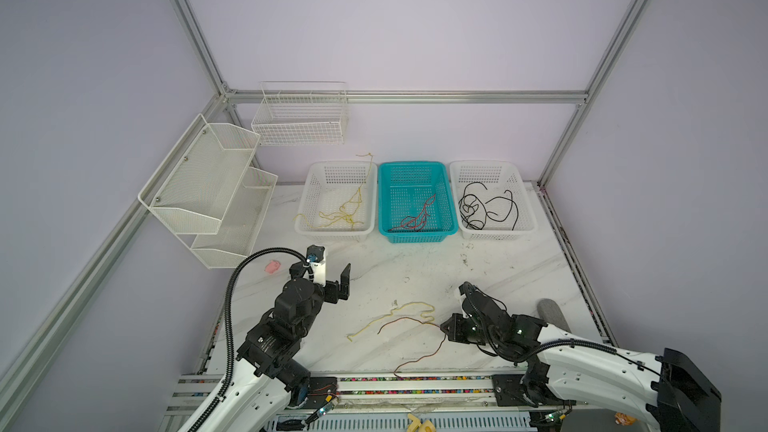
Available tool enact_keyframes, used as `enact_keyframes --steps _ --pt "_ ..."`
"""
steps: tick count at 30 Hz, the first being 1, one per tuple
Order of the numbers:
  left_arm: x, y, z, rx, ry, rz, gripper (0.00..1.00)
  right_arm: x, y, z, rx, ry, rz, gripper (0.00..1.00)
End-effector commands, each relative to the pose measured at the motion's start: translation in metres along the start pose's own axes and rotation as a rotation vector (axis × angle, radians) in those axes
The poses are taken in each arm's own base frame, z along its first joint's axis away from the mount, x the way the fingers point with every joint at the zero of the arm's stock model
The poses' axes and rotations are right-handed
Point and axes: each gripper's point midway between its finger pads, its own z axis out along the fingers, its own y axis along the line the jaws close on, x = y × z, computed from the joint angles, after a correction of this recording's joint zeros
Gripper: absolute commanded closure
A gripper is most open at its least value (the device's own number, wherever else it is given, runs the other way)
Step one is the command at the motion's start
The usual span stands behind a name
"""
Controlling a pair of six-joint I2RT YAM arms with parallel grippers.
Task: Untangle the cables
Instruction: 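Lift the red wire with the right gripper and release it into the teal basket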
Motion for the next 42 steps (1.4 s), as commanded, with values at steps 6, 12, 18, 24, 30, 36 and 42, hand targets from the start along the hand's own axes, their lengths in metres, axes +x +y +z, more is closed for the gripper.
enact_keyframes --steps 6,12,18,24,30,36,42 --pt "-0.001 -0.003 0.001 0.011 -0.007 0.013 0.00 -0.046 0.013 -0.053 0.128 -0.180 -0.098 1.00" --pt "-0.002 -0.003 0.000 0.012 -0.012 0.014 0.00 -0.083 0.056 -0.094 0.075 -0.304 -0.157 1.00" --pt "-0.002 -0.002 -0.001 0.009 -0.014 0.012 0.01 -0.144 0.103 -0.121 0.114 -0.506 -0.265 1.00" --pt "-0.003 -0.007 -0.003 0.044 -0.023 -0.019 0.00 -0.224 0.129 -0.112 0.039 -0.587 -0.249 1.00" --pt "-0.004 -0.005 -0.003 0.033 -0.027 -0.040 0.00 -0.312 0.126 -0.091 0.068 -0.672 -0.213 1.00" --pt "-0.010 -0.002 0.004 -0.003 0.008 -0.030 0.00 -0.381 0.071 -0.044 0.145 -0.673 -0.116 1.00" --pt "-0.022 0.000 0.018 -0.040 0.064 -0.056 0.00 -0.411 0.033 0.002 0.177 -0.649 -0.035 1.00"
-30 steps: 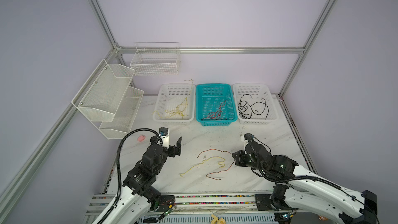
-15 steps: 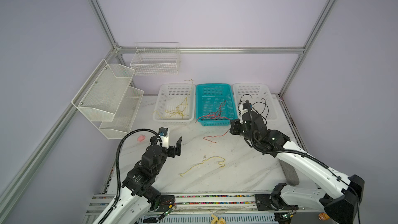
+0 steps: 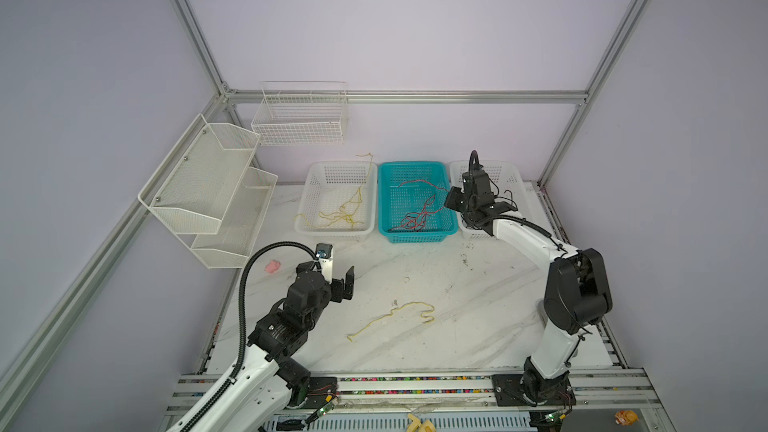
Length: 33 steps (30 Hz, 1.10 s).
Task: Untangle the cables
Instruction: 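Lift the red wire with the right gripper and release it into the teal basket, then withdraw the right gripper while the left gripper rises over the white basket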
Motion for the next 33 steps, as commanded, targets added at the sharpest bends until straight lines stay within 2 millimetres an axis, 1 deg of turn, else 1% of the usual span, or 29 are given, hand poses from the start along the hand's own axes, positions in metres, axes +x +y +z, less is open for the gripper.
enact_keyframes --steps 1,3,4,7,10,12,14,15,18,21,24,25,26,30,32,33 --pt "-0.052 0.003 -0.010 -0.010 -0.074 -0.066 0.00 -0.011 0.016 0.016 -0.059 -0.023 0.028 1.00" --pt "-0.056 0.005 -0.007 -0.027 -0.061 -0.063 0.01 -0.005 0.017 0.027 -0.067 0.003 0.045 1.00" --pt "-0.058 0.005 -0.005 -0.032 -0.059 -0.091 0.00 -0.002 0.019 0.030 -0.081 0.015 0.046 1.00" --pt "-0.069 0.003 -0.001 -0.031 -0.078 -0.103 0.00 -0.001 0.019 0.030 -0.078 0.019 0.036 0.86" --pt "-0.083 0.003 0.004 -0.050 -0.096 -0.104 0.00 -0.005 0.021 0.021 -0.080 0.016 0.023 0.72" --pt "-0.093 0.004 0.010 -0.067 -0.103 -0.100 0.00 -0.011 0.024 0.011 -0.086 0.013 0.005 0.66" --pt "-0.105 0.003 0.020 -0.077 -0.116 -0.101 0.00 -0.021 0.029 -0.007 -0.092 -0.020 -0.008 0.59" --pt "-0.110 0.003 0.026 -0.086 -0.120 -0.072 0.00 -0.026 0.031 -0.017 -0.096 -0.041 -0.010 0.57" --pt "-0.125 0.003 0.051 -0.126 -0.123 -0.015 0.00 -0.039 0.042 -0.052 -0.130 -0.095 -0.022 0.51" --pt "-0.146 -0.001 0.079 -0.157 -0.133 0.042 0.00 -0.043 0.053 -0.087 -0.171 -0.135 -0.041 0.47" --pt "-0.163 -0.004 0.110 -0.154 -0.142 0.068 0.01 -0.043 0.055 -0.121 -0.193 -0.173 -0.058 0.43" --pt "-0.166 -0.005 0.127 -0.152 -0.125 0.073 0.00 -0.043 0.054 -0.132 -0.201 -0.183 -0.059 0.42" --pt "-0.171 -0.006 0.139 -0.139 -0.120 0.076 0.00 -0.042 0.053 -0.142 -0.210 -0.191 -0.059 0.42" --pt "-0.190 -0.013 0.181 -0.082 -0.123 0.079 0.02 -0.035 0.048 -0.182 -0.253 -0.218 -0.053 0.42" --pt "-0.199 -0.012 0.202 -0.086 -0.130 0.091 0.02 -0.030 0.045 -0.202 -0.277 -0.232 -0.048 0.42" --pt "-0.201 -0.011 0.211 -0.086 -0.131 0.094 0.02 -0.027 0.043 -0.208 -0.283 -0.232 -0.045 0.42"
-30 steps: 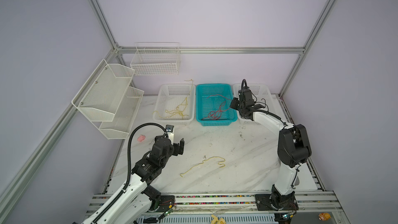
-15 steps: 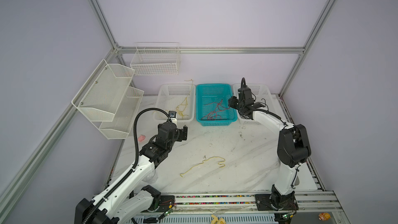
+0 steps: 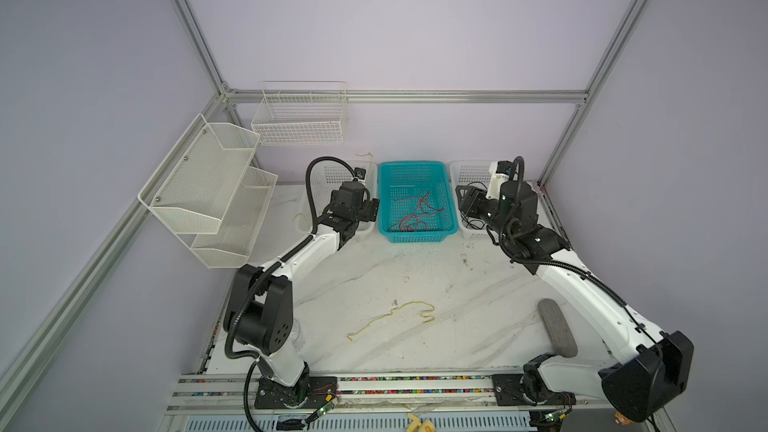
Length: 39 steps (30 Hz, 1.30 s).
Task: Untangle the cables
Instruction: 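Withdraw the right gripper while the left gripper rises over the white basket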
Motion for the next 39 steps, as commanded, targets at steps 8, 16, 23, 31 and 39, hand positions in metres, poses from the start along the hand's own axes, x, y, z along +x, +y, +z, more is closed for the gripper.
enact_keyframes --steps 8,16,23,31,39 --pt "-0.082 0.001 0.075 0.045 -0.158 -0.032 0.05 0.030 -0.006 -0.063 -0.060 0.012 0.016 0.43" --pt "-0.094 -0.008 0.123 0.051 -0.232 -0.055 0.16 0.054 -0.007 -0.095 -0.160 0.006 0.016 0.48" --pt "-0.101 -0.010 0.147 0.035 -0.316 -0.116 0.29 0.058 -0.008 -0.118 -0.207 -0.039 -0.007 0.49" --pt "-0.105 -0.010 0.163 0.004 -0.412 -0.139 0.27 0.083 -0.010 -0.113 -0.260 -0.003 0.009 0.52" --pt "-0.110 -0.008 0.173 -0.010 -0.483 -0.147 0.29 0.098 -0.017 -0.109 -0.259 0.015 -0.010 0.54"
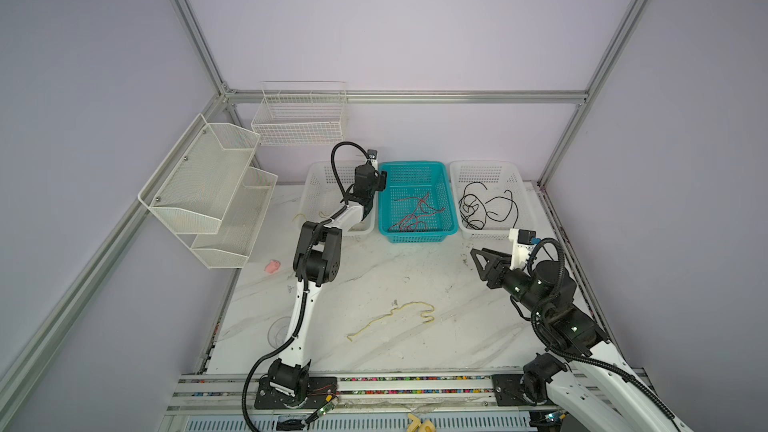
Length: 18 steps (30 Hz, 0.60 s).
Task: Untangle the cables
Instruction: 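Withdraw the right gripper while the left gripper rises over the white basket, then grasp the yellow wire end hanging over the white basket rim with the left gripper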
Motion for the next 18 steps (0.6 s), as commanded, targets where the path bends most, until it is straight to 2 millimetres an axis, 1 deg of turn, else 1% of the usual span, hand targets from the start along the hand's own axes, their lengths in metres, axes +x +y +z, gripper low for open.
enact_keyframes --steps 1,4,6,7,9,15,18 --pt "-0.074 0.013 -0.003 -0.029 -0.211 -0.045 0.31 -0.005 0.009 -0.001 -0.045 -0.031 -0.026 0.54" --pt "-0.073 0.017 0.001 -0.033 -0.229 -0.050 0.38 -0.003 0.009 -0.001 -0.054 -0.029 -0.024 0.54" --pt "-0.073 0.020 0.003 -0.037 -0.236 -0.058 0.45 -0.002 0.009 0.000 -0.057 -0.025 -0.026 0.55" --pt "-0.073 0.021 0.004 -0.036 -0.239 -0.058 0.47 -0.001 0.010 0.000 -0.060 -0.024 -0.026 0.55" --pt "-0.071 0.022 0.006 -0.034 -0.240 -0.057 0.48 0.000 0.009 0.001 -0.064 -0.021 -0.025 0.55" --pt "-0.069 0.034 0.008 -0.046 -0.243 -0.055 0.55 0.002 0.010 0.003 -0.073 -0.012 -0.025 0.56" --pt "-0.070 0.038 0.008 -0.043 -0.244 -0.054 0.64 0.003 0.011 0.003 -0.077 -0.010 -0.025 0.56"
